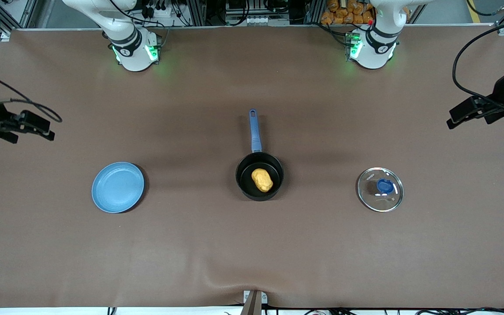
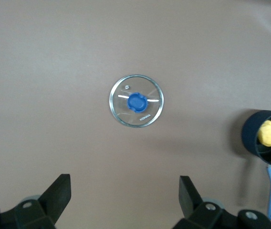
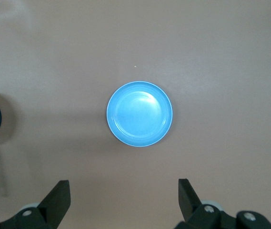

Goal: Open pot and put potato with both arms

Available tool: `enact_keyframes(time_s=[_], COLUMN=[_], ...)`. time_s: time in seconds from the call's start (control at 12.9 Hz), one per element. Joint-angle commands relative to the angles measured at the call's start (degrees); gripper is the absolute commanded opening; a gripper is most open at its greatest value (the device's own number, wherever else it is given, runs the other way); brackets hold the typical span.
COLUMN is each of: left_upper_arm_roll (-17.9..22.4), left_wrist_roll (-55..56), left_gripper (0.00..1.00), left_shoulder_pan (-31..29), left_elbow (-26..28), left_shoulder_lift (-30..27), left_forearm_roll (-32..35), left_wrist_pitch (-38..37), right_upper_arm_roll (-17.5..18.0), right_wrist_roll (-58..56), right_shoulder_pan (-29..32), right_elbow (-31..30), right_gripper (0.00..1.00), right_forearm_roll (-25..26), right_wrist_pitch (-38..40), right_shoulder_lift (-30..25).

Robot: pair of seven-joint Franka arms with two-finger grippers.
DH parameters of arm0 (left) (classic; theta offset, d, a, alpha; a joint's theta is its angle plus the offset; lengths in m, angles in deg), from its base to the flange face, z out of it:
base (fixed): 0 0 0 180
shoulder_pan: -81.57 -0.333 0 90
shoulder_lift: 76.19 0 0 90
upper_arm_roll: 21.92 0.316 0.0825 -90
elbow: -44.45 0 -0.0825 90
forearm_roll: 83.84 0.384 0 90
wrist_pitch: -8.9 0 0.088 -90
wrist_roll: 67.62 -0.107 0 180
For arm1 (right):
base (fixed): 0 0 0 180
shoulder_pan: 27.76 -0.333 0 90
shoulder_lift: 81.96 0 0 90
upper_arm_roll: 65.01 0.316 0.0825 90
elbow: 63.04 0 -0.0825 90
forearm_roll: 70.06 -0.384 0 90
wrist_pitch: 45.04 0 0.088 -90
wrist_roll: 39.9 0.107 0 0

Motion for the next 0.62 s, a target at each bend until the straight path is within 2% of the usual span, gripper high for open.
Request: enact_keyframes(time_s=[0.0,0.54], left_upper_arm_roll=[2.4,2.4], left_wrist_roll=[-3.1,-3.0], left_gripper=[1.00,1.00], left_shoulder_pan=[1.1,1.1], left_elbow=[-1.1,-1.0], left_shoulder_lift=[0.5,0.5], left_forearm_roll=[-2.3,-2.3], left_wrist_pitch=[-1.2,-1.1], right_upper_arm_roll=[1.1,0.9], right_wrist_roll=[0.6,0.6], right_shoulder_pan=[0.2,0.5], right_elbow=[-10.6,-11.3], right_gripper=[1.00,1.00], right_forearm_roll=[1.6,1.6], right_wrist_pitch=[-4.3,-4.1], right_shoulder_lift=[-8.7,-10.7])
